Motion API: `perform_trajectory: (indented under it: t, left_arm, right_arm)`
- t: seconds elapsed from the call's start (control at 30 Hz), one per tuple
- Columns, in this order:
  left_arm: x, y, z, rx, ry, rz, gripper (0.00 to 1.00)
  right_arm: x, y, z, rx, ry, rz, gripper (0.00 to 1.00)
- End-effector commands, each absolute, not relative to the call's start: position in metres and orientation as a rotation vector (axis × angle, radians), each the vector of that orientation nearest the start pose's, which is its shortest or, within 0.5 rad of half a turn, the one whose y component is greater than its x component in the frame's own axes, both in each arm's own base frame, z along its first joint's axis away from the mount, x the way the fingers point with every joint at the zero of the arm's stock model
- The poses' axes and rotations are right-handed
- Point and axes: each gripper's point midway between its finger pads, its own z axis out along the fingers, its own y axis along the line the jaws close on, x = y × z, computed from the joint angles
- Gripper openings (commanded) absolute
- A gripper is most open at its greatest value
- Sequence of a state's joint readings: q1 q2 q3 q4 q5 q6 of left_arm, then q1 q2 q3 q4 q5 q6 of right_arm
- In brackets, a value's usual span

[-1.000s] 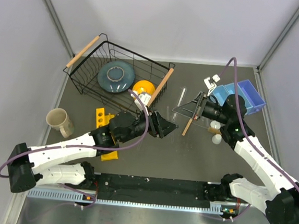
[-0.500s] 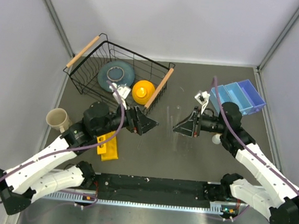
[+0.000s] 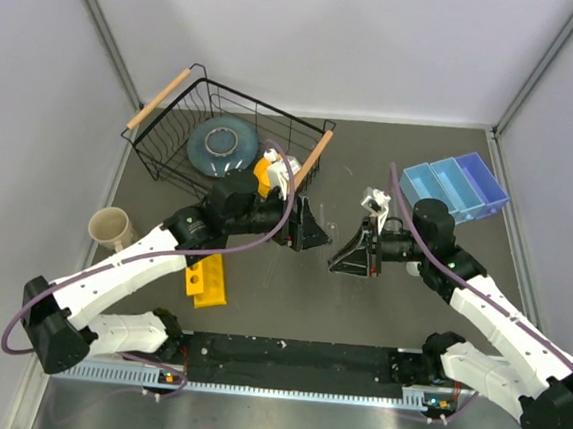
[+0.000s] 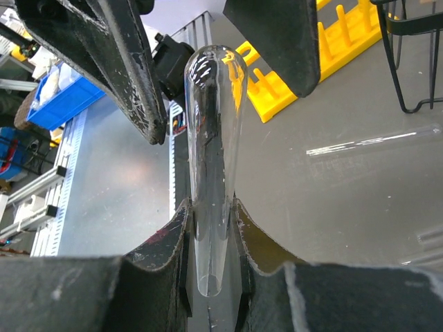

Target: Organize the chemistry lab equipment

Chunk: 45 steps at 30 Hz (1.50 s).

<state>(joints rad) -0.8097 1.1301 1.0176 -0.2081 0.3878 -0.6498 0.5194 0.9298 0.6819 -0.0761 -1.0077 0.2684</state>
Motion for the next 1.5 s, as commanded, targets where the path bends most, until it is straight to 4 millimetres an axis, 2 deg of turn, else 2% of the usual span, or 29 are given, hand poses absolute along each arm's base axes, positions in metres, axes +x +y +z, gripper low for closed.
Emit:
perform_trajectory:
  t: [0.0,0.2,0.47,0.57,0.63,0.77,0.9,0.93,0.97,1.0,1.03,1.13,1.17,1.2,1.27,1.3,1.33,1.4,1.43,1.47]
  left_arm:
    - [0.186,-0.338,0.317,0.53,1.914,-1.374,0.82]
    - [0.189,-0.348,0.32,0.539,1.902,-1.356,0.71]
    - [0.187,-0.363,0.31,0.592,1.946,-1.302,0.52]
    - [0.187,-0.364,0.31,0.594,1.943,-1.296,0.41]
    - [0.185,-0.364,0.31,0.596,1.943,-1.301,0.28]
    - [0.182,-0.359,0.305,0.587,1.951,-1.295,0.15]
    - [0.18,-0.347,0.306,0.539,1.927,-1.284,0.1]
    - [0.181,-0.344,0.306,0.521,1.924,-1.275,0.1]
    - [0.184,-0.339,0.298,0.492,1.938,-1.245,0.1]
    - [0.182,-0.331,0.301,0.475,1.93,-1.234,0.1]
    - [0.184,-0.326,0.297,0.454,1.94,-1.213,0.09]
    - [0.189,-0.297,0.284,0.376,1.978,-1.105,0.1]
    - [0.191,-0.288,0.275,0.357,1.996,-1.065,0.09]
    - [0.193,-0.273,0.277,0.318,1.987,-1.016,0.1]
    - [0.197,-0.246,0.261,0.277,2.046,-0.9,0.09]
    - [0.197,-0.232,0.265,0.25,2.03,-0.861,0.09]
    - [0.199,-0.212,0.254,0.221,2.067,-0.756,0.1]
    - [0.199,-0.189,0.261,0.187,2.048,-0.68,0.1]
    - [0.199,-0.168,0.251,0.158,2.084,-0.572,0.1]
    - [0.2,-0.156,0.257,0.128,2.064,-0.532,0.1]
  right_arm:
    - [0.134,0.262,0.242,-1.044,1.68,1.48,0.04]
    - [0.134,0.263,0.242,-1.039,1.679,1.496,0.04]
    - [0.134,0.264,0.242,-1.029,1.687,1.511,0.04]
    - [0.133,0.264,0.239,-1.024,1.7,1.519,0.04]
    - [0.133,0.264,0.238,-1.021,1.704,1.519,0.04]
    - [0.135,0.266,0.241,-1.02,1.688,1.519,0.05]
    - [0.135,0.266,0.243,-1.025,1.676,1.519,0.15]
    - [0.135,0.266,0.243,-1.034,1.668,1.518,0.27]
    - [0.134,0.265,0.245,-1.041,1.659,1.518,0.33]
    - [0.131,0.265,0.247,-1.059,1.644,1.523,0.4]
    - [0.131,0.264,0.248,-1.081,1.624,1.511,0.53]
    - [0.13,0.258,0.253,-1.126,1.575,1.497,0.73]
    - [0.131,0.255,0.251,-1.124,1.589,1.493,0.76]
    - [0.133,0.253,0.251,-1.125,1.582,1.475,0.78]
    - [0.14,0.246,0.245,-1.114,1.604,1.43,0.82]
    - [0.143,0.243,0.243,-1.105,1.617,1.404,0.83]
    - [0.146,0.24,0.24,-1.121,1.606,1.362,0.84]
    - [0.151,0.233,0.23,-1.115,1.653,1.298,0.86]
    - [0.153,0.23,0.227,-1.135,1.639,1.254,0.87]
    - [0.156,0.226,0.224,-1.127,1.658,1.227,0.87]
